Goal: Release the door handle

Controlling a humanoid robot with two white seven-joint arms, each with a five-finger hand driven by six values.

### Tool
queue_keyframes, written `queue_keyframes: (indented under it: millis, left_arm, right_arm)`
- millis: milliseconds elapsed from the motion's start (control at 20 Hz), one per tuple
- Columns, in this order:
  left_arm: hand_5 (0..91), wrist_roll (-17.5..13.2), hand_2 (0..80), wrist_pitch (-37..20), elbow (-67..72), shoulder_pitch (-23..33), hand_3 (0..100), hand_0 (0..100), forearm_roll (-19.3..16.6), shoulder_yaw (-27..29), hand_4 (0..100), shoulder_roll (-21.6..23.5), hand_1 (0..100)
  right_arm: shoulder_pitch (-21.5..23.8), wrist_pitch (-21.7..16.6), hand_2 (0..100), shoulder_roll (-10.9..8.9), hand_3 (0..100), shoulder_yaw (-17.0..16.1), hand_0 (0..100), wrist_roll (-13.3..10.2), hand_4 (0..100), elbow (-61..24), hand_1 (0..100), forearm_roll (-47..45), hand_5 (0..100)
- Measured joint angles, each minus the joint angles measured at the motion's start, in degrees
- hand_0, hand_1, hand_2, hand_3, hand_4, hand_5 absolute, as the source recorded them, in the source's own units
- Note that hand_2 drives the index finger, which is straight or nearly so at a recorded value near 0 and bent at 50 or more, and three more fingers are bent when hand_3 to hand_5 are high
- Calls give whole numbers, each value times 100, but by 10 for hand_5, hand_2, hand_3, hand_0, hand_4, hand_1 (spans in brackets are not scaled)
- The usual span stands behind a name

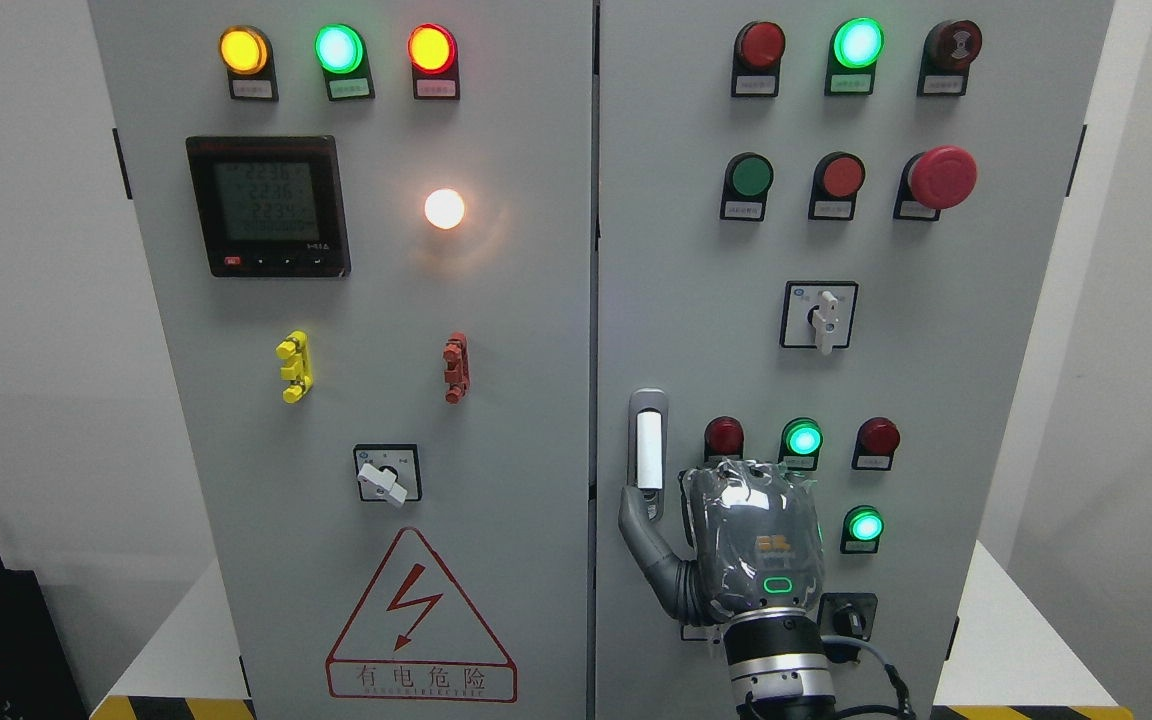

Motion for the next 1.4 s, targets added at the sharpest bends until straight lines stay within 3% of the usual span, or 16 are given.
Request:
queue_keyframes:
  millis: [1402]
  left_arm:
    - [0,0,0,0,0,0,0,120,0,0,0,0,389]
  right_arm:
    - [-16,0,987,0,1000,10,493,13,990,47,13,8,969]
